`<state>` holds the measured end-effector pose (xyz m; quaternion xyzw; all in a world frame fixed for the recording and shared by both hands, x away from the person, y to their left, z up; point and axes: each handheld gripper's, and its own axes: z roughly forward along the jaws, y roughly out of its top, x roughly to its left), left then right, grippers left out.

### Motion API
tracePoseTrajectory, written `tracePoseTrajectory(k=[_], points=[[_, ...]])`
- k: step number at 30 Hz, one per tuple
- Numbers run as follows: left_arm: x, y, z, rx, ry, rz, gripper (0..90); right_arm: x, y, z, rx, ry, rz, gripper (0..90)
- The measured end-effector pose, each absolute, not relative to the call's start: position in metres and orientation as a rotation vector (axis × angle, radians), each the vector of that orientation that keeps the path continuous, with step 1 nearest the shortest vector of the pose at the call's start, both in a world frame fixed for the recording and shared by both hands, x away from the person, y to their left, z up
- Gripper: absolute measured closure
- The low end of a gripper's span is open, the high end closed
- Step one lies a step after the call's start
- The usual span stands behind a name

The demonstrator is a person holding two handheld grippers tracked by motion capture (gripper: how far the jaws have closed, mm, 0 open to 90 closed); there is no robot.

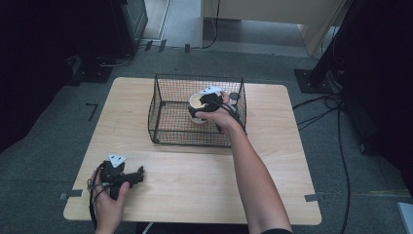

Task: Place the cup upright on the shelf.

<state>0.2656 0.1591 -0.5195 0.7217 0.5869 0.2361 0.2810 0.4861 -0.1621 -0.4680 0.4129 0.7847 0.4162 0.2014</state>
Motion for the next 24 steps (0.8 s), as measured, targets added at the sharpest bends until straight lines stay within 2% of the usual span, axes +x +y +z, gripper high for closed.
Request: tracePoseTrajectory(k=[13, 24], points=[[0.266, 0.159, -0.519, 1.935, 1.572, 0.633, 0.0, 0.48, -0.167, -0.442, 1.134, 2.084, 1.279, 7.3], [0.266, 0.159, -0.52, 1.933, 1.572, 0.633, 0.0, 0.458, -0.164, -0.417, 1.099, 2.024, 1.353, 7.3]])
